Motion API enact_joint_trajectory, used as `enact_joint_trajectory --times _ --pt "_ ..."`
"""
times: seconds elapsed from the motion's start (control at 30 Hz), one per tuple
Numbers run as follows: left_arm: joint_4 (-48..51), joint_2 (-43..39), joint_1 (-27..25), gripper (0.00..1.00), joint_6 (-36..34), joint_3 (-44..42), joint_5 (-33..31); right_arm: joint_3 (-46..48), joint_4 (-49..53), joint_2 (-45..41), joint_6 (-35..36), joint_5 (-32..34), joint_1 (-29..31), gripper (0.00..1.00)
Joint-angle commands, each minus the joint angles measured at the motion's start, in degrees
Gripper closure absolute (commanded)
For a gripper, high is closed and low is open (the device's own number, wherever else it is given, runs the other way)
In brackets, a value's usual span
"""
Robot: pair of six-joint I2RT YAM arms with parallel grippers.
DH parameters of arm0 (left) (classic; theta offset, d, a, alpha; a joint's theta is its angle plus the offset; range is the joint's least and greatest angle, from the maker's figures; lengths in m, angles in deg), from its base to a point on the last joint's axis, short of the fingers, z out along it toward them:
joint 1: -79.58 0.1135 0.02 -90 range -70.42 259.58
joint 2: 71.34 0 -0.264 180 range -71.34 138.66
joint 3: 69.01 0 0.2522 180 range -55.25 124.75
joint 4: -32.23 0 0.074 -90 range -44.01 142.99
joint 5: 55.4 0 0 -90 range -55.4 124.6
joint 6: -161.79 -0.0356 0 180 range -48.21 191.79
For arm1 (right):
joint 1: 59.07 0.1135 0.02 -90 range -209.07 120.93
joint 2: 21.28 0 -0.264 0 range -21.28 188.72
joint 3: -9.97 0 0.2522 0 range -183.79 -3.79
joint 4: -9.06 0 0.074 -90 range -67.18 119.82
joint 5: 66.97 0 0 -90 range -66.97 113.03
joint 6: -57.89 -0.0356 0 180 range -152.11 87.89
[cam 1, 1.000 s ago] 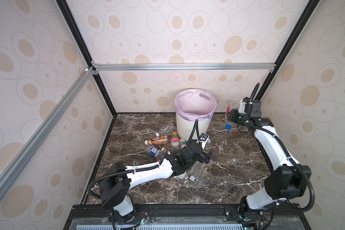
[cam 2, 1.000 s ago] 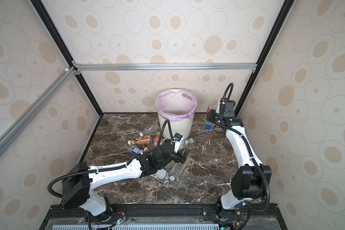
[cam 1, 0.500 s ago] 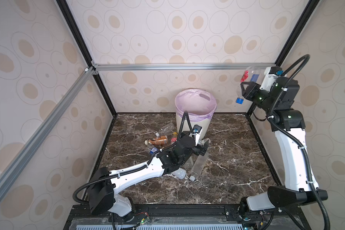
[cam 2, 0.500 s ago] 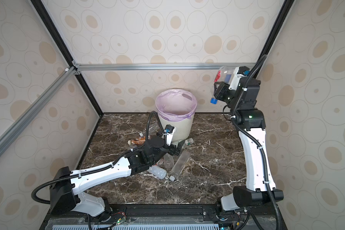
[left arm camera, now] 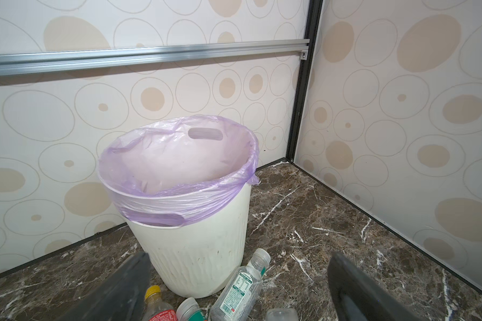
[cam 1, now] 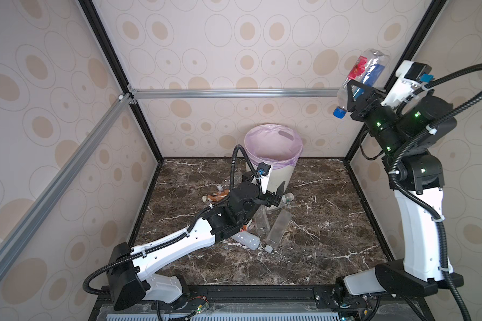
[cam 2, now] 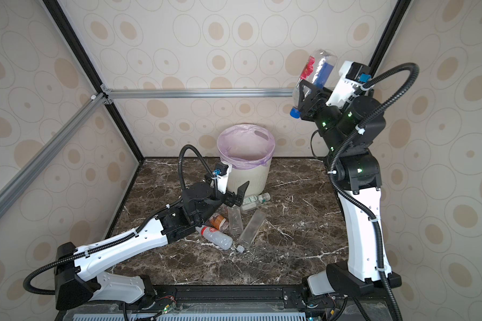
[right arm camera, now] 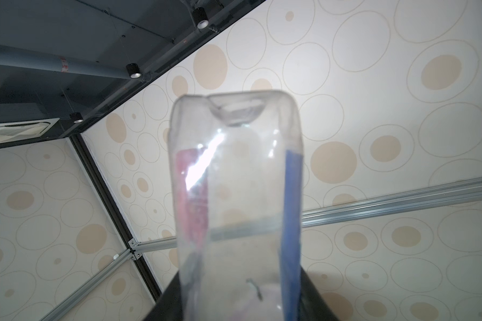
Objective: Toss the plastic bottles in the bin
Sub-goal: 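Carry the bottle with the right gripper over the bin and release it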
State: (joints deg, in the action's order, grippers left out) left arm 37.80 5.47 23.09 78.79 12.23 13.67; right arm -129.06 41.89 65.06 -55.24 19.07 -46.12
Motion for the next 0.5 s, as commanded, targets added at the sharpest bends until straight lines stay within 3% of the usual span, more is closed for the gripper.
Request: enact_joint_trajectory --times 0.0,0.07,0.1,0.17,0.27,0.47 --pt "-0.31 -1.14 0.92 0.01 -0.32 -0.65 -0.35 -1.28 5.63 9.65 -0.76 0.17 2.76 0.55" --pt "-0.12 -1.29 1.06 0.01 0.25 -0.95 -0.17 -7.16 11.95 16.74 -0.5 0.07 5.53 0.53" --pt "0.22 -1.23 1.2 0.01 0.46 -0.91 0.0 -12.32 16.75 21.01 0.05 0.32 6.25 0.46" --pt "0.99 -1.59 1.3 0.01 0.72 -0.86 0.06 -22.04 24.1 28.25 1.27 -0.13 7.09 0.23" --pt "1.2 -2.74 1.38 0.01 1.23 -2.05 -0.1 -32.14 28.58 33.09 1.77 -0.23 7.55 0.02" --pt "0.91 -4.22 1.81 0.01 1.74 -4.18 -0.62 -20.79 20.35 23.87 3.29 2.76 7.79 0.01"
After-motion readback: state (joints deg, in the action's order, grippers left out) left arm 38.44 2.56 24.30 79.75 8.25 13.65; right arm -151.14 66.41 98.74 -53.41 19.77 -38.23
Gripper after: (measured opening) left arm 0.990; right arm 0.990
